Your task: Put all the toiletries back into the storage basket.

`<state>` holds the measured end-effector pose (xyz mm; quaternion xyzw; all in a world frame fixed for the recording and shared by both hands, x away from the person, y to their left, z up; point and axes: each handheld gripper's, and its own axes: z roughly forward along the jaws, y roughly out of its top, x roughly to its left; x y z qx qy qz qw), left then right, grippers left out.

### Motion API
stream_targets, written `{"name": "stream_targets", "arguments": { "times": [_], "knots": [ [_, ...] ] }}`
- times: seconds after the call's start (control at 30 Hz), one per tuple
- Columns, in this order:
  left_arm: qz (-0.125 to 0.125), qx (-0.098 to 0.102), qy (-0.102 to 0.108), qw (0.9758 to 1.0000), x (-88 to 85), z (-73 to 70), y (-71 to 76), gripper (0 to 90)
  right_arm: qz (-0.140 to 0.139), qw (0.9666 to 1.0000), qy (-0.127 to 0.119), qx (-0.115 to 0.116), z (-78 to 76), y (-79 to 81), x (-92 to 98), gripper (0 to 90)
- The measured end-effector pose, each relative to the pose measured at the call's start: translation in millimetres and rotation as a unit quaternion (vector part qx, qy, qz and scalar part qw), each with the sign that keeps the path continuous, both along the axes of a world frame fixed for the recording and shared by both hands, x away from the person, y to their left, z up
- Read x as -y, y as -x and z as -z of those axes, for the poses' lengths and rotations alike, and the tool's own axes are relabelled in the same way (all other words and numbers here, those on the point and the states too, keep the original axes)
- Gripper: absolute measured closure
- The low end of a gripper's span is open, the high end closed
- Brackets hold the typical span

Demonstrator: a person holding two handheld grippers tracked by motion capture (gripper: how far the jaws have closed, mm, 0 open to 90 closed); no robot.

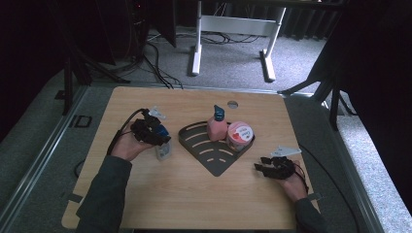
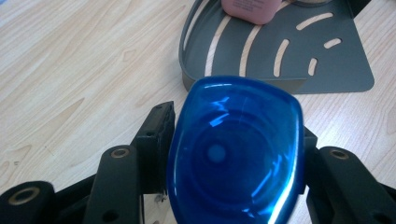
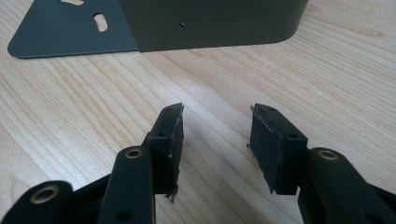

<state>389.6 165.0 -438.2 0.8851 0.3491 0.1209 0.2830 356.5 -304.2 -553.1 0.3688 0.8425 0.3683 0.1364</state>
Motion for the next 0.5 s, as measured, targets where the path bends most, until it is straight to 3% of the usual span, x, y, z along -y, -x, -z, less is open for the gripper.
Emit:
{"name": "stream_targets", "arguments": {
  "times": [0.5],
  "knots": [
    [0.010,-0.023,-0.027,0.9993,8.7,7.1,-9.8,47.9,0.000,1.0000,0.000,0.000,0.0,0.0,0.2,53.9]
  ]
}}
